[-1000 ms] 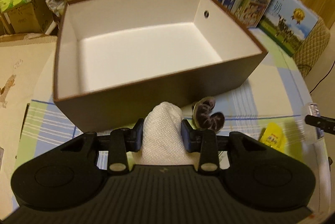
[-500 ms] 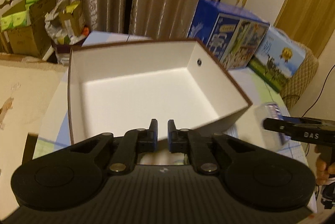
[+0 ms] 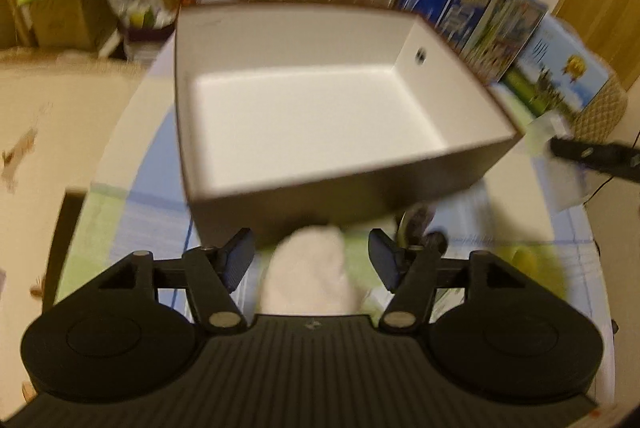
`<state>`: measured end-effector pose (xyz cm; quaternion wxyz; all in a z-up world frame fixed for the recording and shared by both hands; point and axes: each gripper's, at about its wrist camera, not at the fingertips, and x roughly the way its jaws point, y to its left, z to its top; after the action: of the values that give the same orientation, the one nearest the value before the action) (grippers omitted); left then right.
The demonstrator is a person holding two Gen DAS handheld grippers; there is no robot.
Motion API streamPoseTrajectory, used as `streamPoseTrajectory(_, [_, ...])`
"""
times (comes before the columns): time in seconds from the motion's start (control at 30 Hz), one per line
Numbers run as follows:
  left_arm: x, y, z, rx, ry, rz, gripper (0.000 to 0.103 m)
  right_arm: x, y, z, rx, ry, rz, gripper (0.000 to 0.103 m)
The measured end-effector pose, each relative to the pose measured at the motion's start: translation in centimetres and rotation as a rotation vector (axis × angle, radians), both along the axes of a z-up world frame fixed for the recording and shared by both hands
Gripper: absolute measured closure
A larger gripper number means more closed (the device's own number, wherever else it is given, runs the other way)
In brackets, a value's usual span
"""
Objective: Organize objects
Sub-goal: 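Carry the white cloth and floss box over the brown box with both tools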
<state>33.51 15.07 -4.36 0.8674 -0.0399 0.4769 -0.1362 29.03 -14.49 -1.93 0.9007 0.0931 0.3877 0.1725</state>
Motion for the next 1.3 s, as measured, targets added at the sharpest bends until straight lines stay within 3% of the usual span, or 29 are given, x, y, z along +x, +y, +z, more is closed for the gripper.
streamPoseTrajectory(0.07, [0.0, 0.1, -1.7, 0.011, 0.039, 0.008, 0.039, -0.4, -0.9, -0.2, 0.002, 0.008, -0.025, 0.049])
streamPoseTrajectory(0.2, [1.1, -0.2, -4.9, 0.034, 0.101, 0.005, 0.039, -0.9, -2.3, -0.4, -0.002, 0.023, -0.066, 0.049])
streamPoseTrajectory(0.33, [2.2, -0.4, -7.3, -0.006, 0.142, 0.009, 0.039, -1.4, -3.3, -0.5, -0.006, 0.031, -0.094, 0.049])
streamPoseTrajectory(0.47, [2.7, -1.2, -7.3, -0.039, 0.137, -0.018, 0.061, -1.9, -3.9, -0.8, -0.01, 0.042, -0.117, 0.049])
streamPoseTrajectory(0.57, [2.3, -2.0, -6.6, -0.001, 0.104, -0.046, 0.074, -2.1, -4.2, -1.0, -0.008, 0.048, -0.126, 0.049])
streamPoseTrajectory(0.63, [2.0, -2.0, -6.1, -0.014, 0.095, -0.042, 0.077, -2.2, -4.3, -1.1, -0.01, 0.05, -0.126, 0.049])
streamPoseTrajectory(0.87, [-0.3, -1.6, -1.3, -0.081, 0.004, -0.049, 0.078, -2.0, -3.7, -0.3, -0.009, 0.03, -0.095, 0.049])
streamPoseTrajectory(1.07, [-0.8, -0.8, 3.9, -0.153, -0.123, -0.025, 0.078, -0.8, -1.6, 0.9, -0.016, -0.011, -0.02, 0.049])
streamPoseTrajectory(1.3, [3.1, -1.9, 6.1, -0.108, -0.191, 0.017, 0.078, 2.1, 2.3, 1.6, 0.007, -0.06, 0.077, 0.049])
